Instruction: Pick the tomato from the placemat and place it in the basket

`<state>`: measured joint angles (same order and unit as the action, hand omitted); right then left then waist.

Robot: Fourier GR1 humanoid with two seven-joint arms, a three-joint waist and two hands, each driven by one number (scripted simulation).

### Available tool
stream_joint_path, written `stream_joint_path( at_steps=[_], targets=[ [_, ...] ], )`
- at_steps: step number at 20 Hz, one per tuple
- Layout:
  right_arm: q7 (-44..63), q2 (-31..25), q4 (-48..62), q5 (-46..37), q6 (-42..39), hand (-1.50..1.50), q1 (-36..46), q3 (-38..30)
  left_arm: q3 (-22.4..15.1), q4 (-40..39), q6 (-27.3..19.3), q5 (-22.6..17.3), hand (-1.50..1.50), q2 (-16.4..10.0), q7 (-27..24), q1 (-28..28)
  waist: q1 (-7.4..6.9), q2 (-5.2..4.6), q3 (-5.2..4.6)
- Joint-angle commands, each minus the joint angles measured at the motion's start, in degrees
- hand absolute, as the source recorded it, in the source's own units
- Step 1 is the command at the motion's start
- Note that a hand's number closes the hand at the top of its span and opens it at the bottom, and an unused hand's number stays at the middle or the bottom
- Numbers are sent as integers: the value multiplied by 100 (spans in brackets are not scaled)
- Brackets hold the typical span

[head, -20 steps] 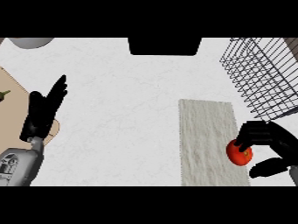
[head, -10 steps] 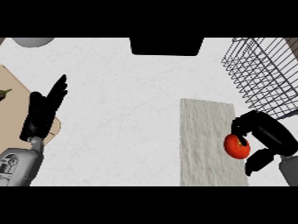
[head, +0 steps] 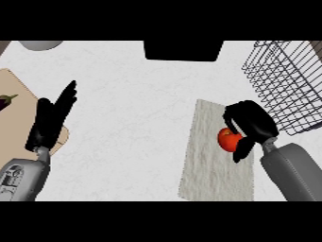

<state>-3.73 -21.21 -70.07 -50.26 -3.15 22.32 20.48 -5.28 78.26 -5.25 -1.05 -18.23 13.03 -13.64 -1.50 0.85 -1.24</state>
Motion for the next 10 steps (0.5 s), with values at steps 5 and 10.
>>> stream_joint_path(
  at_steps=[5,10],
  targets=[
    [2775,2035,-1379,394,-626,150,978,-227,157,27,-8,-25,0,-77,-114,244,138,-11,111],
    [4159,2104,-2514,1211,-486,150,1837,-636,141,-152,-99,34,0,65,-149,201,189,-27,114]
  ],
)
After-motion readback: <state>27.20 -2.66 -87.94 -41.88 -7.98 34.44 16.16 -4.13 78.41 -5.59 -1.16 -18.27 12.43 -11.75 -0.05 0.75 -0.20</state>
